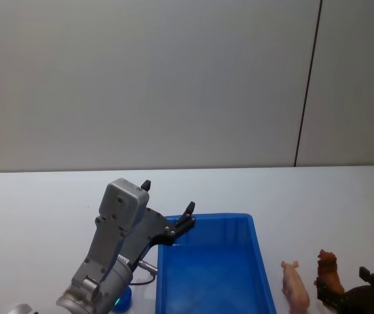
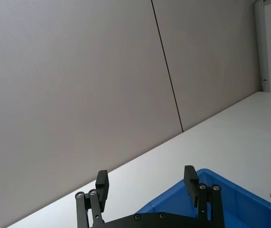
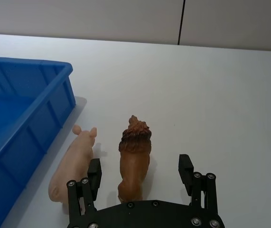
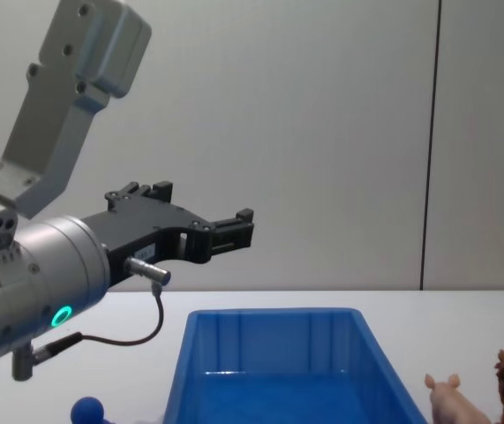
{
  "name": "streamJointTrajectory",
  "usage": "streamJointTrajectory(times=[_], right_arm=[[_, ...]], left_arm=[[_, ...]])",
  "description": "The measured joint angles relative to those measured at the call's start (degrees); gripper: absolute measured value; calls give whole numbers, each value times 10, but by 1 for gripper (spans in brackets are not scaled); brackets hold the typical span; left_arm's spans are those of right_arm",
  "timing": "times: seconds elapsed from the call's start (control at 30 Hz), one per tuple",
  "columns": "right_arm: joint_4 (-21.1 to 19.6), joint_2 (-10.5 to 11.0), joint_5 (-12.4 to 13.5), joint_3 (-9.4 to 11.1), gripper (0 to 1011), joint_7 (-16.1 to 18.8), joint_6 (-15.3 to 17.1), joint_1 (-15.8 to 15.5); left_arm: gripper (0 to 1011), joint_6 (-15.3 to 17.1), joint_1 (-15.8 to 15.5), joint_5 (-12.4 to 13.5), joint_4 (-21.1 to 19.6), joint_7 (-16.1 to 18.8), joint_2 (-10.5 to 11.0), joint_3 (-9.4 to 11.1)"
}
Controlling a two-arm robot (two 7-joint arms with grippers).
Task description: Pick up the two dolls from the table and place them into the box.
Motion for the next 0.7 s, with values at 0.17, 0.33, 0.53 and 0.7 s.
streamJointTrajectory(times=[0.17,0.33,0.53,0.7], right_arm=[[13,-5,-2,-1,961,3,6,6],[25,-9,-3,-2,861,6,13,12],[38,-15,-3,-4,682,9,23,20],[47,-19,-3,-5,518,12,29,26]], left_arm=[[1001,0,0,0,0,0,0,0],[1001,0,0,0,0,0,0,0],[1001,0,0,0,0,0,0,0],[1001,0,0,0,0,0,0,0]])
